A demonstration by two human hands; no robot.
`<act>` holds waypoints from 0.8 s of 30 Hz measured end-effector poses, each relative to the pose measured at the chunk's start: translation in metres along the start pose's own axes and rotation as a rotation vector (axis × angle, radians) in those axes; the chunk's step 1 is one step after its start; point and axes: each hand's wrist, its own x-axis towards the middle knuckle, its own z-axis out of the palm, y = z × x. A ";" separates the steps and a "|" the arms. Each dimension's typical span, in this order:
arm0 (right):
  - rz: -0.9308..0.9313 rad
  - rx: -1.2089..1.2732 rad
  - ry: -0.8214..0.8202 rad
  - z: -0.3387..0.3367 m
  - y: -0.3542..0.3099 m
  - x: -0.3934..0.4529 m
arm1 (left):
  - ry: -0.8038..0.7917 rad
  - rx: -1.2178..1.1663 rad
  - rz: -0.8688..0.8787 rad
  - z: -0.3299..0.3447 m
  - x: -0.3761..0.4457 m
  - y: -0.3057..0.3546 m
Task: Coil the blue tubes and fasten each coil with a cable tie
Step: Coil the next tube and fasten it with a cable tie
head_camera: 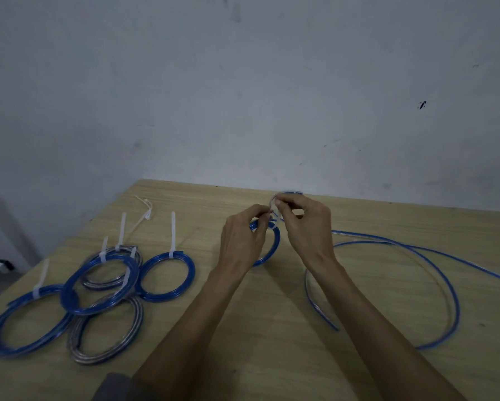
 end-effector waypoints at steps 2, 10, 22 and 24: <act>-0.003 -0.014 -0.042 -0.002 -0.001 0.001 | -0.004 -0.003 0.010 -0.001 0.000 0.000; 0.056 0.037 -0.095 0.002 0.003 0.000 | -0.036 -0.158 -0.011 -0.003 0.001 -0.001; -0.021 -0.089 -0.237 -0.008 0.011 0.008 | -0.134 -0.544 -0.306 -0.009 -0.004 0.006; -0.042 -0.114 -0.251 -0.009 0.012 0.009 | -0.153 -0.558 -0.321 -0.009 -0.005 0.008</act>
